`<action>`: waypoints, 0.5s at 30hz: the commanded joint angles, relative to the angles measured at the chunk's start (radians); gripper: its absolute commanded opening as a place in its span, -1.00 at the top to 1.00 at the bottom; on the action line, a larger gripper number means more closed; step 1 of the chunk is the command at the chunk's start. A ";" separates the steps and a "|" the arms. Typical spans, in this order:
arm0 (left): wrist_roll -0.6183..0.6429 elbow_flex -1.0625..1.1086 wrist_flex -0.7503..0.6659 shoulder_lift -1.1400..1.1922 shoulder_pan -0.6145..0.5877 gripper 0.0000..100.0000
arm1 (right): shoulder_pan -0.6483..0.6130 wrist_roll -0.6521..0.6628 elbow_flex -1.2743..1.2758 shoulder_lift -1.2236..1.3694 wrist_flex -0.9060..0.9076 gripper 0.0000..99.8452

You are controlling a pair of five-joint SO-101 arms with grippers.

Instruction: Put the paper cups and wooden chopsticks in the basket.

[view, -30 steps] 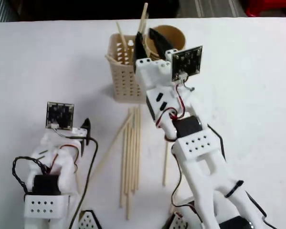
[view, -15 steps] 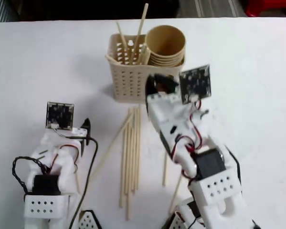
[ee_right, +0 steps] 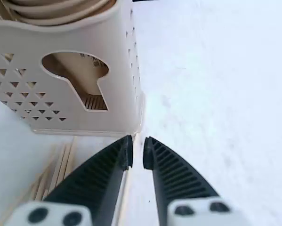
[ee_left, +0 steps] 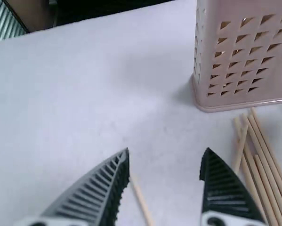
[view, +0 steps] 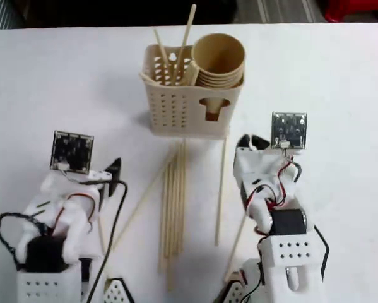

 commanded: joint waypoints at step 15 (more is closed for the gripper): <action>0.104 -0.539 0.213 1.069 0.251 0.35 | 0.162 0.000 0.153 -0.021 -0.300 0.89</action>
